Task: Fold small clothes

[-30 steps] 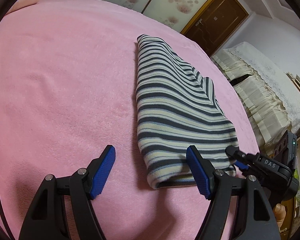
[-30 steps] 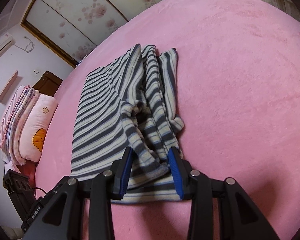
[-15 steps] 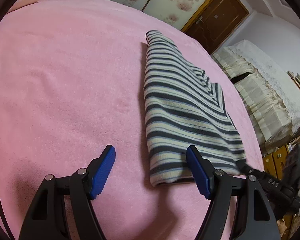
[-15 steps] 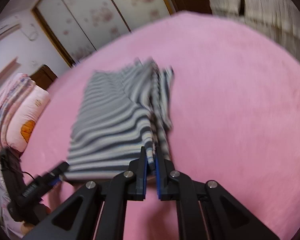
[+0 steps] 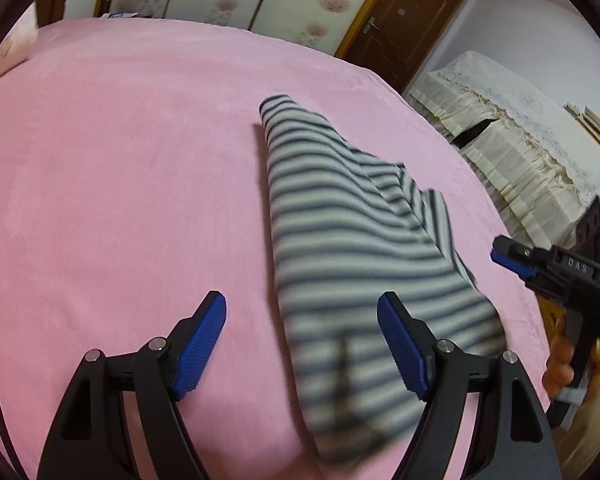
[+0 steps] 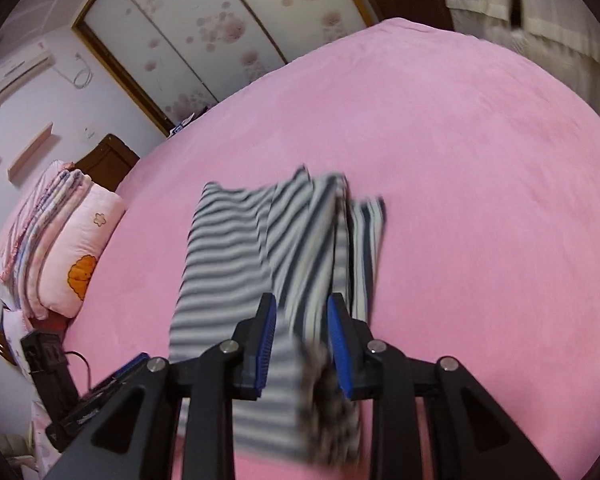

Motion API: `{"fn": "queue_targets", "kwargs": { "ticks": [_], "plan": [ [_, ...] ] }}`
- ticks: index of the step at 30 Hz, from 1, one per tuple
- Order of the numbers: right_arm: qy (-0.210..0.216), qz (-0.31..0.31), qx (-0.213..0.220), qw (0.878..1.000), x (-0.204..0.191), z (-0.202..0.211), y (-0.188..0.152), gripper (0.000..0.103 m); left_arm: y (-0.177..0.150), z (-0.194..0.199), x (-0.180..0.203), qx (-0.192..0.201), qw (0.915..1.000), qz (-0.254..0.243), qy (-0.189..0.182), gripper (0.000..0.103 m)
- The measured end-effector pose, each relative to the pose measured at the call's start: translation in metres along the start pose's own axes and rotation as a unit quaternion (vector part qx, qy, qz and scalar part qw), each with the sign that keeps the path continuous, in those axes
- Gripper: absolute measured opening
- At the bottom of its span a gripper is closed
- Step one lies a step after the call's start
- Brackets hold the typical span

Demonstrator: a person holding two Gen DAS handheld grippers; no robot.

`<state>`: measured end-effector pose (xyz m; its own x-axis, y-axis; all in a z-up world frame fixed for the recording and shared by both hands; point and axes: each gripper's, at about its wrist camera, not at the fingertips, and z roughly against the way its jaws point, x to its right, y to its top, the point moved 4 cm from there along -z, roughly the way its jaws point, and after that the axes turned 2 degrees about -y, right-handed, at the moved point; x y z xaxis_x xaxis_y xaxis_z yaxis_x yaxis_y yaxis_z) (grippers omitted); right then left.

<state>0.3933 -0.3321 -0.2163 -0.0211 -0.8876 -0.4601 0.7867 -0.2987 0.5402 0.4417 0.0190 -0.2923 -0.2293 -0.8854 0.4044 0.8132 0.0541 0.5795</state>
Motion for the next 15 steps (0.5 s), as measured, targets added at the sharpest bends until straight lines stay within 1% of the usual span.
{"fn": "queue_targets", "kwargs": {
  "ticks": [4, 6, 8, 11, 15],
  "plan": [
    [0.012, -0.010, -0.032, 0.999, 0.006, -0.045, 0.032, 0.027, 0.042, -0.035, -0.004, -0.013, 0.9995, -0.024, 0.017, 0.077],
    [0.013, -0.010, -0.035, 0.999, 0.007, -0.057, 0.041, 0.027, 0.057, -0.047, -0.010, -0.019, 0.9995, -0.018, 0.019, 0.077],
    [-0.001, -0.008, -0.040, 0.999, 0.007, -0.071, 0.050, 0.027, 0.072, -0.059, -0.017, -0.020, 0.9995, -0.008, 0.021, 0.077],
    [0.003, -0.005, -0.048, 0.999, 0.006, -0.085, 0.058, 0.027, 0.086, -0.071, -0.024, -0.018, 0.9997, 0.003, 0.018, 0.077],
    [0.011, 0.014, -0.057, 0.998, 0.002, -0.100, 0.066, 0.027, 0.096, -0.083, -0.031, -0.020, 0.9996, 0.012, 0.016, 0.077]
  ]
}}
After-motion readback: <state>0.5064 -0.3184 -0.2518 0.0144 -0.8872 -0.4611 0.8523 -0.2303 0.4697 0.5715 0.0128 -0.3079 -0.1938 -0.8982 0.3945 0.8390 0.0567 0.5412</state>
